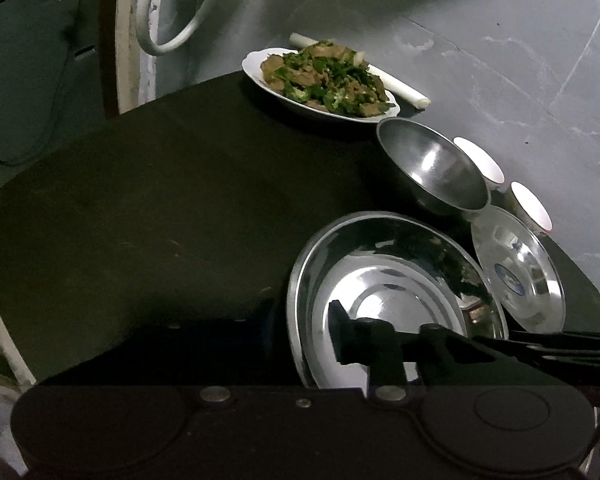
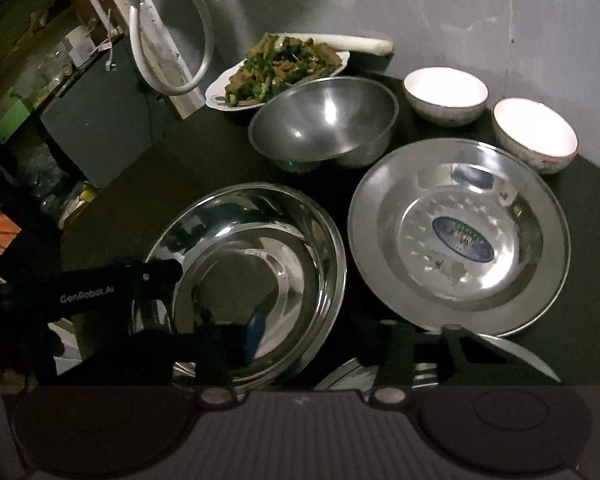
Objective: Organize plates and bowls
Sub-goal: 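Grip the large steel basin rim with both tools and pull it closer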
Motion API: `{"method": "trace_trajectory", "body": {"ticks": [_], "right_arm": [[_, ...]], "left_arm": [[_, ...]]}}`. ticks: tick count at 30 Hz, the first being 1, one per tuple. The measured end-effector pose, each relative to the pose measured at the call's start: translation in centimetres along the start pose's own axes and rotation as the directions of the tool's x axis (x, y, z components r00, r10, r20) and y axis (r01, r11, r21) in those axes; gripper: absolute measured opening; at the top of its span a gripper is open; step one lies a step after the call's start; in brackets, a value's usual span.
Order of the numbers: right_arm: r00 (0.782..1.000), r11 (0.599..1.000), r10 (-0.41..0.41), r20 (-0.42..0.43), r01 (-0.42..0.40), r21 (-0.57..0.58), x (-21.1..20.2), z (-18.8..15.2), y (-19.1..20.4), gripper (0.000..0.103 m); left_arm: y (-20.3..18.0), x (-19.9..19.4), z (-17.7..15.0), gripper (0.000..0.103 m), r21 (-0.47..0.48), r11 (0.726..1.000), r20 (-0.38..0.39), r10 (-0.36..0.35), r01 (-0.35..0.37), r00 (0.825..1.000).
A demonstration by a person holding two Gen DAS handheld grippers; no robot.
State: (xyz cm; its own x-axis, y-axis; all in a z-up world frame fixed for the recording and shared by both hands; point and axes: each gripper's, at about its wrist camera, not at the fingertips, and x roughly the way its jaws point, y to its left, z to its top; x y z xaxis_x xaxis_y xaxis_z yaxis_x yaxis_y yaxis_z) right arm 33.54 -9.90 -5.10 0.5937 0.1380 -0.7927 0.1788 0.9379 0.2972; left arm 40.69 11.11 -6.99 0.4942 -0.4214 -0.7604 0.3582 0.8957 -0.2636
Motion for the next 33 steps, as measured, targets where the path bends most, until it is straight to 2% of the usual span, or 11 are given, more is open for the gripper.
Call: {"method": "trace_trajectory", "body": {"ticks": [6, 11, 17, 24, 33], "right_arm": [[1.0, 0.999, -0.011, 0.006, 0.011, 0.033, 0.3, -0.3, -0.4, 0.026], [1.0, 0.999, -0.009, 0.026, 0.008, 0.048, 0.2, -0.5, -0.7, 0.017], [0.996, 0.999, 0.025, 0.087, -0.026, 0.019, -1.2, -0.6, -0.2, 0.016], [0.987, 0.998, 0.058, 0.15, -0.061, 0.016, -4.3, -0.9, -0.9, 0.016], [0.984, 0.997, -0.002, 0.178, -0.012, 0.079, -9.6, -3.6, -6.0, 0.016]], "left_arm": [[0.2, -0.2, -0.2, 0.01, -0.014, 1.0, 0.001, 0.011, -0.011, 1.0], [0.2, -1.2, -0.5, 0.01, -0.012, 1.0, 0.025, 0.024, -0.024, 0.999], [-0.3, -3.5, -0.9, 0.01, -0.019, 0.999, 0.068, 0.04, -0.038, 0.997], [-3.9, -6.4, -0.7, 0.011, 0.013, 1.0, 0.107, 0.009, -0.011, 0.994], [-11.1, -6.5, -2.5, 0.011, 0.114, 0.991, 0.054, -0.075, 0.068, 0.996]]}}
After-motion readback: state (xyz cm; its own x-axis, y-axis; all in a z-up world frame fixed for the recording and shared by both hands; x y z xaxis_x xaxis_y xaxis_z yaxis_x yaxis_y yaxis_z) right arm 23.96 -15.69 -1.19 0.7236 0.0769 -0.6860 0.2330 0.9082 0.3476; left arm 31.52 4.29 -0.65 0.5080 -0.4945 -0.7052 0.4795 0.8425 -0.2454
